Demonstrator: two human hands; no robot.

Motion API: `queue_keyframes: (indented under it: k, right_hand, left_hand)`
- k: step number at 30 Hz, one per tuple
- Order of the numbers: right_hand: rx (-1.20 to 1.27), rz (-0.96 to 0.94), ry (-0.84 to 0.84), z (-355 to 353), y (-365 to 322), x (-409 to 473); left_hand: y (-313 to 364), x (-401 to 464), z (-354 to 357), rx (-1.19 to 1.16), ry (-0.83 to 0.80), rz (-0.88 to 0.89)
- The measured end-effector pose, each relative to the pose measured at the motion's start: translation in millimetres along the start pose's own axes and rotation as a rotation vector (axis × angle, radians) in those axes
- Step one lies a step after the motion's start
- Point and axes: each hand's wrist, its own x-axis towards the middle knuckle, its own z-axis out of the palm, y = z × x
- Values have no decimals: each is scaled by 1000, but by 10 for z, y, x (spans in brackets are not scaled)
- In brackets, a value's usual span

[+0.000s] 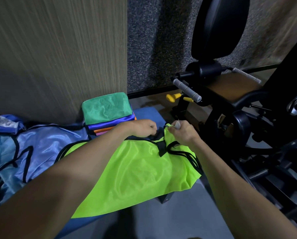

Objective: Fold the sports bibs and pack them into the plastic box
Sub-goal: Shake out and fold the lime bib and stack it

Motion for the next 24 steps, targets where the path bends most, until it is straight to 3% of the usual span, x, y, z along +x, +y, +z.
queue_keyframes:
  k: [3, 7, 12, 15, 18, 21, 24]
  right_hand:
    - [-17, 15, 0, 16, 0, 1]
    - [6, 28, 2, 17, 11, 2]
    - [-2, 21, -11, -2, -3, -3]
    - [38, 19, 2, -50, -19, -31]
    - [43, 10, 26, -156, -44, -76]
    - [30, 0, 85, -308, -58, -94]
    - [13, -2, 126, -459, -63, -104]
  left_hand:
    - [10, -27, -24, -136, 68, -126]
    - [24, -64, -84, -169, -37, -99]
    - [-63, 68, 16, -155, 325, -61]
    - [-100, 111, 72, -86, 341, -61]
    - [-9, -73, 3, -45, 454, 93]
    - [155, -466, 38, -50, 351, 297]
    - [266, -731, 332, 273, 245, 289]
